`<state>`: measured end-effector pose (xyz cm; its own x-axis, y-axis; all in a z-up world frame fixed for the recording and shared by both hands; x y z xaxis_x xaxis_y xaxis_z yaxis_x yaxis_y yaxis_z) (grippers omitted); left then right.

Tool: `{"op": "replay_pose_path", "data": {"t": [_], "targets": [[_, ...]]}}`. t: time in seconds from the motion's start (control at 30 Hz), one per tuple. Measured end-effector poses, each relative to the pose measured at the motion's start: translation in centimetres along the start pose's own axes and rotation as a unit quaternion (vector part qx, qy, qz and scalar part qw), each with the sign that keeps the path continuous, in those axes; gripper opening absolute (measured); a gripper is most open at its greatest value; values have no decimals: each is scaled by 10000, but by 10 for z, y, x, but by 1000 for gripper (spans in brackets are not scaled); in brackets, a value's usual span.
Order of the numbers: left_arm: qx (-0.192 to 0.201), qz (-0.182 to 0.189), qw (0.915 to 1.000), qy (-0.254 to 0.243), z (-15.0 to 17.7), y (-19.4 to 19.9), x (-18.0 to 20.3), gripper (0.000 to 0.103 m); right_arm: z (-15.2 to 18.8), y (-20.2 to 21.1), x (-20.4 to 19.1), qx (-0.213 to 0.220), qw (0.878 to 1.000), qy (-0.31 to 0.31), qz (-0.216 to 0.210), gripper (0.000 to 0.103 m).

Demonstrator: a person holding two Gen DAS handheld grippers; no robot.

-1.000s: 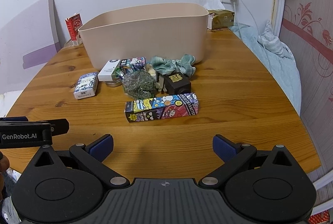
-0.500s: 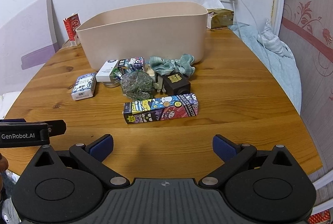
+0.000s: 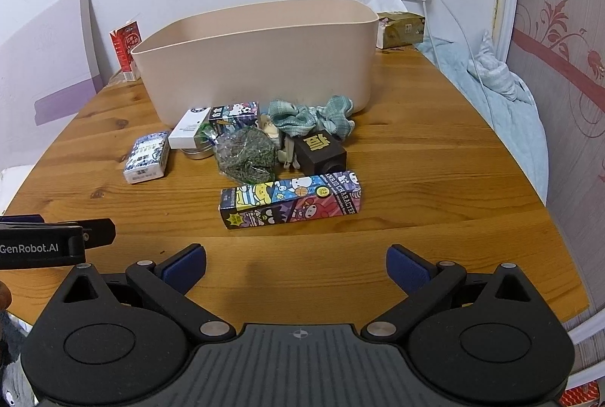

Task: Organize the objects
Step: 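Move both grippers toward the items in front of the basket, then grasp the blue-white tissue pack with left gripper while right grasps the cartoon snack box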

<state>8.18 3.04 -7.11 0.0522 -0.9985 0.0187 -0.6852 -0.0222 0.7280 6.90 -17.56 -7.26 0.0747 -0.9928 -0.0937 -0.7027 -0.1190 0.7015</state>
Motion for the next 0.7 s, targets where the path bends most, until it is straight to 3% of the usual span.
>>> {"op": "replay_pose_path", "data": {"t": [0.53, 0.7], "targets": [[61, -65, 9999, -64, -28, -31, -15, 103, -12, -37, 7, -331, 9958, -845, -138, 103], [182, -203, 9989, -380, -45, -47, -13, 103, -17, -53, 4, -480, 9938, -990, -184, 103]]}}
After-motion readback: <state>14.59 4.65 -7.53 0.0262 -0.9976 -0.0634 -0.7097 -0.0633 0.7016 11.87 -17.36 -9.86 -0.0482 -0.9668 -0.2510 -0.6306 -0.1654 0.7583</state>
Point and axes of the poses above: each gripper's, at about its wrist camera, not at the fingertips, and y roughly against the way its jaws point, x to its right, z to its underside, the point moved 8 cm from there along -y, roughly the way its jaws point, and after that the axes turned 1 degree about x, right-handed, at the moved point
